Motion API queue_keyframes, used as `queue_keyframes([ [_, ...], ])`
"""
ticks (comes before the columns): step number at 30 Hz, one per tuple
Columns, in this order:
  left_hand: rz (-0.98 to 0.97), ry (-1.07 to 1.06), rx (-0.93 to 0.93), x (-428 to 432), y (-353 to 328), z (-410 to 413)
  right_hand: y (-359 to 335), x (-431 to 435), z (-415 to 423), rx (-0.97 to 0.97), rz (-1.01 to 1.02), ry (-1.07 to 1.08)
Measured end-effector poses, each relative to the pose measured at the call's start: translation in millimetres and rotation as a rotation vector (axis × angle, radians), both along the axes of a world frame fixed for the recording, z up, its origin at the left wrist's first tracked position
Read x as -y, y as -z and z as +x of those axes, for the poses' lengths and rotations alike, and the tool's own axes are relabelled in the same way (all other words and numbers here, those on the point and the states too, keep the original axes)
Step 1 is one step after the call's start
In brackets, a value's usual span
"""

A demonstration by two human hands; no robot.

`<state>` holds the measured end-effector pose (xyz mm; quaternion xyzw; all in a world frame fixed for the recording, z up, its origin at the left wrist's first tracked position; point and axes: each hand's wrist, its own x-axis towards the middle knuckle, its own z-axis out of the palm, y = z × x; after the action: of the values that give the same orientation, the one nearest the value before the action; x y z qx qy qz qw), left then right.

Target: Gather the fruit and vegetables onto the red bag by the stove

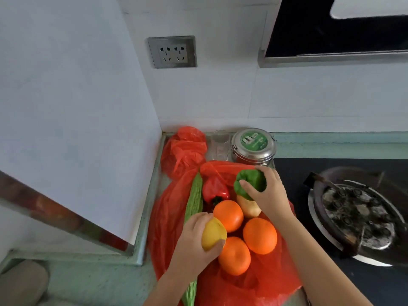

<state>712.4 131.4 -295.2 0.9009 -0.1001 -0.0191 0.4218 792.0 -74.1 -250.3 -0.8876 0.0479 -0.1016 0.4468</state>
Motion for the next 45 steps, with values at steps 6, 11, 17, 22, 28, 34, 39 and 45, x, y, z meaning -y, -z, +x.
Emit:
queue_keyframes([
  [6,0.045,0.049,0.016,1,5,3,13,-7,27,0.023,-0.026,-0.025],
  [11,0.081,0.086,0.062,5,8,5,28,-9,41,-0.015,-0.119,-0.086],
  [17,0.182,0.142,0.190,6,13,8,34,-14,55,-0.003,-0.208,-0.083],
  [22,0.281,0.180,0.223,5,22,7,43,-15,58,-0.066,-0.316,-0.166],
  [28,0.331,0.181,0.257,7,28,7,46,-11,52,-0.084,-0.366,-0.170],
  [34,0.356,0.169,0.278,8,27,7,44,-7,44,-0.095,-0.379,-0.173],
  [39,0.363,0.148,0.312,8,24,7,39,-6,34,-0.079,-0.390,-0.168],
  [45,0.366,0.110,0.404,7,17,4,31,-9,7,-0.008,-0.405,-0.162],
])
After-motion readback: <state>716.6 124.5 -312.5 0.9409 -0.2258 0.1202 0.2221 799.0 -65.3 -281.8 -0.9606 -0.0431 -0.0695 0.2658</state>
